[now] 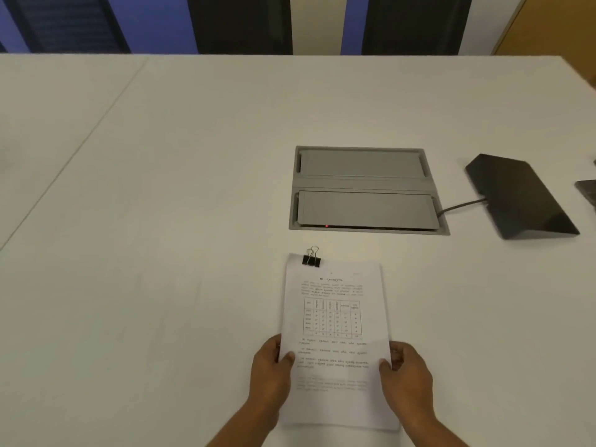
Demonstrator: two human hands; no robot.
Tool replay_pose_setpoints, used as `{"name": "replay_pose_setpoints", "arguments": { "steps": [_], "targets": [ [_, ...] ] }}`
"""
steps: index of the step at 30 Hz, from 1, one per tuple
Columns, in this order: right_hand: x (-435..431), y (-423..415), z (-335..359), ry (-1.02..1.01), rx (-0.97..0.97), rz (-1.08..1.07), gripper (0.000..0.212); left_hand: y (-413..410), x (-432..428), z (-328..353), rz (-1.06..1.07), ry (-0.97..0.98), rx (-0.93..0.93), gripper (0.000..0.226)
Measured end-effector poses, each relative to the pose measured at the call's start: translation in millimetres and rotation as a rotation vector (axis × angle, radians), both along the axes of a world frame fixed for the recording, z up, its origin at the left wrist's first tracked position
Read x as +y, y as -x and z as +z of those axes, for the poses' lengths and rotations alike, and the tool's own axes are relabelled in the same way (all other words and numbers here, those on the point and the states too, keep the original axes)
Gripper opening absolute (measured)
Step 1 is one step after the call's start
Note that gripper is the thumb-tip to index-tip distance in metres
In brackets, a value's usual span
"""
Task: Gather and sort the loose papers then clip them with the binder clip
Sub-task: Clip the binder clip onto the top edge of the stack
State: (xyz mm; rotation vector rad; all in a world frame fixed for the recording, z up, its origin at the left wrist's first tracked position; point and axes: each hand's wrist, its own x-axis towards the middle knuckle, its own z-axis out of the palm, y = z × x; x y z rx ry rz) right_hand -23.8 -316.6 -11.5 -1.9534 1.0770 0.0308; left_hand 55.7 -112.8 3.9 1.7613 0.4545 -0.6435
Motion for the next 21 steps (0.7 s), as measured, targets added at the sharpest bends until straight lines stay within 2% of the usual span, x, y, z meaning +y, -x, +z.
{"name": "replay_pose_setpoints", "arguments": {
  "steps": [4,8,10,13,17,19,21],
  "targets": [
    [-19,-30,1,-0.012,-0.004,0.028,0.027,-29,-12,-2,-0.169,-0.101,-0.185,0.03],
    [-32,-49,5,0.007,-0.027,0.095,0.021,-46,-17,-13,-0.349,-0.364,-0.3,0.043],
    [-34,-50,4,0.041,-0.03,0.147,0.024,-47,-14,-15,-0.425,-0.519,-0.32,0.056],
    [-34,-42,-4,0.123,-0.013,0.238,0.047,-43,-9,-20,-0.534,-0.632,-0.36,0.074],
    [-37,-33,-12,0.21,0.018,0.364,0.064,-40,-10,-18,-0.589,-0.682,-0.4,0.077],
    [-37,-32,-11,0.315,0.02,0.446,0.063,-40,-10,-17,-0.618,-0.797,-0.516,0.08],
    [-39,-31,-11,0.542,0.023,0.606,0.057,-36,-6,-21,-0.725,-0.884,-0.676,0.078]
  ]
}}
